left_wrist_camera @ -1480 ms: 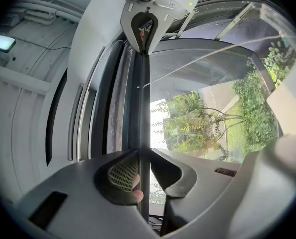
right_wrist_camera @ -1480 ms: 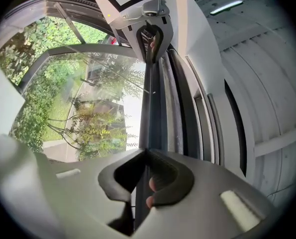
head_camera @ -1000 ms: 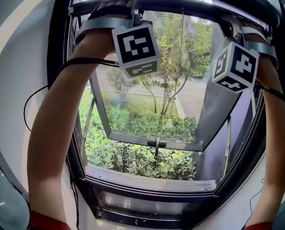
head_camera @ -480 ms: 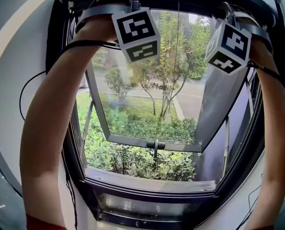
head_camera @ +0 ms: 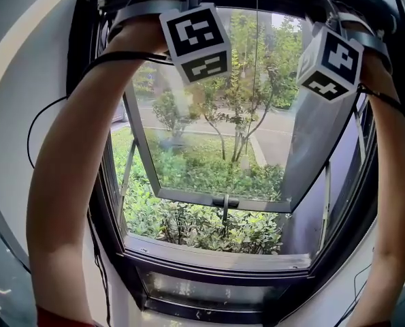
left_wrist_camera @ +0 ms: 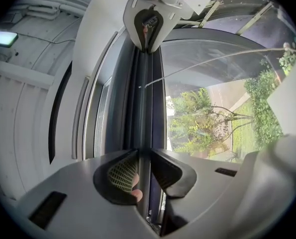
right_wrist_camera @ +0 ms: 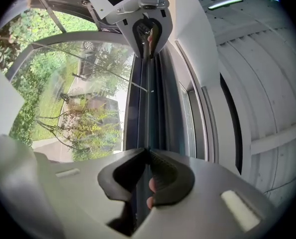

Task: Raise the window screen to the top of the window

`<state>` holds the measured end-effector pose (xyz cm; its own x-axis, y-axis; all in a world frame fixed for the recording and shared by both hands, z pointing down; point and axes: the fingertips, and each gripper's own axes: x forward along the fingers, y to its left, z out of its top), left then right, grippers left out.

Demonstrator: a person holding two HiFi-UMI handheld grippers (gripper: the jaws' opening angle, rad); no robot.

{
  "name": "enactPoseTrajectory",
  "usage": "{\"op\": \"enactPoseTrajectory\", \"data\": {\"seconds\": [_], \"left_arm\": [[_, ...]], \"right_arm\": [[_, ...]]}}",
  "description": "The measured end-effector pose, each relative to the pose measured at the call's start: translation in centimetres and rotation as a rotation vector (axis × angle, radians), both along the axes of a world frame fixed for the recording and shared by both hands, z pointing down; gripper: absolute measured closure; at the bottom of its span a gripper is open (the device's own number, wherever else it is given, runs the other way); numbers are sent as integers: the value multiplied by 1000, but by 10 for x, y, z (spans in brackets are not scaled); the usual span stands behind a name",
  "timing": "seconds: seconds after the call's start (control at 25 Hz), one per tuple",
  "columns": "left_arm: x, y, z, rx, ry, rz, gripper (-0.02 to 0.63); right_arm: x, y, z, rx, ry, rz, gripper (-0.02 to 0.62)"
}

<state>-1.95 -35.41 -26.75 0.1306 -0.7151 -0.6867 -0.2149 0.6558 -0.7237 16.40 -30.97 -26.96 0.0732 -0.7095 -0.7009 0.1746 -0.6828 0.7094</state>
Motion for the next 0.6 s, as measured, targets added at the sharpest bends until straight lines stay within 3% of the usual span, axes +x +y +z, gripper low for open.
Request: {"op": "enactPoseTrajectory", "data": {"seconds": [0.2,0.6], "left_arm": [[0,2,3,41,16,13,527],[1,-3,52,-49,63,135,511]], "right_arm": [[0,2,1,-11,-25,-11,548],[-8,11,42,-53,-82,-170,523]]}}
